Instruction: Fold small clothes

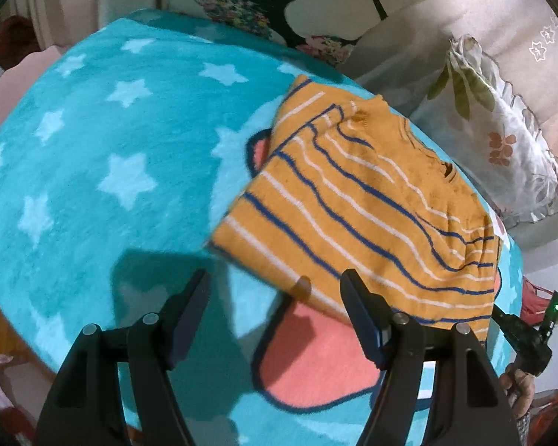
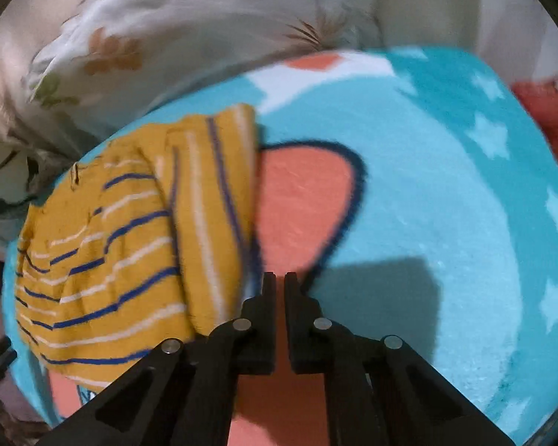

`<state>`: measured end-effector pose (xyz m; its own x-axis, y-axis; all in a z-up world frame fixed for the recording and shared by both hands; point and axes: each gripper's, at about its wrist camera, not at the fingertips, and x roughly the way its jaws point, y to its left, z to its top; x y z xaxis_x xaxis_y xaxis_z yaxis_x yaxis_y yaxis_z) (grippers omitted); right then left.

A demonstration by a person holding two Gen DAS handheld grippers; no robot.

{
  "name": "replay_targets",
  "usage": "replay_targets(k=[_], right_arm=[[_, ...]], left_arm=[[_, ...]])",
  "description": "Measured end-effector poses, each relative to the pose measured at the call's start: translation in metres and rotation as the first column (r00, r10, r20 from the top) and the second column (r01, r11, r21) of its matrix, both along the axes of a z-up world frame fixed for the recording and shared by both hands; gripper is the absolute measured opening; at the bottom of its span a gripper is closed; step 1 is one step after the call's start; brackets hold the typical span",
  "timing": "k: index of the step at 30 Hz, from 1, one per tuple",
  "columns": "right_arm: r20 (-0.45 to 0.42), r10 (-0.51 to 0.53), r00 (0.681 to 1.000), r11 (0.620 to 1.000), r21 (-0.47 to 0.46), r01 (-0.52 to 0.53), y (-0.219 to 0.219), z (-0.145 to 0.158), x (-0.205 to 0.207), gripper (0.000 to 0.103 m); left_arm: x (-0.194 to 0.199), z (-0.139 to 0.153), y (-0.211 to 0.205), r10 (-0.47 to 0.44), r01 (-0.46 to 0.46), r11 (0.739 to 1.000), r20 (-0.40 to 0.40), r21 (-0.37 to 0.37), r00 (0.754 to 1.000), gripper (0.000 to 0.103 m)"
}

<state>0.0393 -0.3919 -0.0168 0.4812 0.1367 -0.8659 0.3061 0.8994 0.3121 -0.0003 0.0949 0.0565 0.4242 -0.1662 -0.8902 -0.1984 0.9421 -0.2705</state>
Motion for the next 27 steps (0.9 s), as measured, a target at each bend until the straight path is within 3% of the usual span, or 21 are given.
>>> replay_targets(k=[2,5,8,16,22,27], right_arm=[[0.039,-0.022,0.999,0.997,0.07,0.019,-0.012,0.002,-0.012,0.007],[0.086,-0.022,0.996,0.997,0.078,0.015,-0.017,0.007,-0.023,0.018],[0.115,-0.015,0.993,0.993,0.115,0.002,-0.015,0.007,-0.034,0.02],[0.169,0.071,0.983,0.997,0.031,-0.077,0.021,0.033,-0.055,0.024],[0.214,0.169,0.962,0.986,-0.046,-0.163,0.077,0.067,-0.054,0.04],[0.193,0.331,0.924,0.944,-0.071,-0.324,0.175,0.064,-0.04,0.05]], left_arm=[[-0.009,0.001,0.003,0.017,-0.017,1.0,-0.002,0.013,1.0,0.071],[-0.02,-0.002,0.006,0.037,-0.036,0.999,-0.017,0.032,0.999,0.071],[-0.028,-0.007,0.006,0.045,-0.044,0.998,-0.036,0.048,0.998,0.071],[-0.01,-0.011,0.008,0.002,-0.002,1.0,-0.022,-0.002,1.0,0.071],[0.041,-0.014,0.017,-0.092,0.092,0.996,-0.013,0.001,0.996,0.071],[0.089,-0.023,0.027,-0.183,0.184,0.983,-0.028,0.018,0.983,0.073]])
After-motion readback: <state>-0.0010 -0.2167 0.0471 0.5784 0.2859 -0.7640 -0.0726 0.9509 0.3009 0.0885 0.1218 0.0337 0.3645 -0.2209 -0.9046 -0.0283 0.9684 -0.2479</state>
